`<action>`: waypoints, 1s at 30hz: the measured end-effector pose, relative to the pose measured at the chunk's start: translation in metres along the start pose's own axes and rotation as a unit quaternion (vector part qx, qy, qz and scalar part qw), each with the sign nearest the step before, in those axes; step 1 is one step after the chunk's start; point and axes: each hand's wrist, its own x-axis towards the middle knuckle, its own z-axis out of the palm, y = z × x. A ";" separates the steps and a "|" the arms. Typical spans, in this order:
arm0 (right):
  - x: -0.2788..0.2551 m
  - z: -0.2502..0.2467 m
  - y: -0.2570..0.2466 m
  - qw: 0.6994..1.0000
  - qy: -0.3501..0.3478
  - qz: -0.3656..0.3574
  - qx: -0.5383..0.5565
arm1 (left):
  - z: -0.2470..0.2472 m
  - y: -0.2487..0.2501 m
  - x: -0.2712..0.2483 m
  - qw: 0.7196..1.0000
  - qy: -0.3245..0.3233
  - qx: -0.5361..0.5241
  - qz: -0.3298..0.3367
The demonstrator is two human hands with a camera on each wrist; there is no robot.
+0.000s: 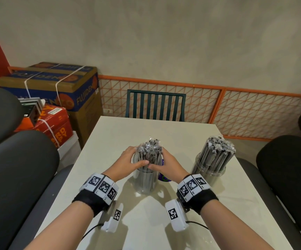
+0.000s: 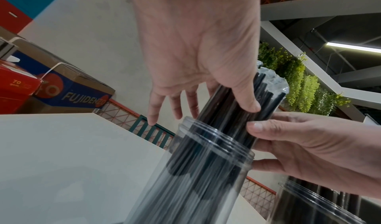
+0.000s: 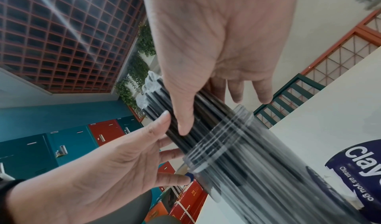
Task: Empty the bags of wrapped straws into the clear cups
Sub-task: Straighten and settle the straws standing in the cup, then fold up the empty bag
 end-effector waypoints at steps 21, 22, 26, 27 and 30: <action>-0.151 -0.092 0.047 0.991 -0.068 0.110 -0.013 | 0.075 -0.017 -0.089 0.944 0.086 -0.064 -0.313; -0.164 -0.102 0.059 0.990 -0.056 0.126 -0.043 | 0.089 -0.011 -0.094 0.943 0.043 -0.049 -0.327; -0.206 -0.126 0.122 0.952 0.020 0.240 -0.189 | 0.155 0.018 -0.103 0.931 -0.142 -0.014 -0.336; -0.215 -0.127 0.138 0.932 0.036 0.299 -0.203 | 0.173 0.022 -0.103 0.924 -0.172 -0.019 -0.340; -0.239 -0.121 0.171 0.876 0.059 0.437 -0.195 | 0.215 0.037 -0.101 0.914 -0.208 -0.042 -0.346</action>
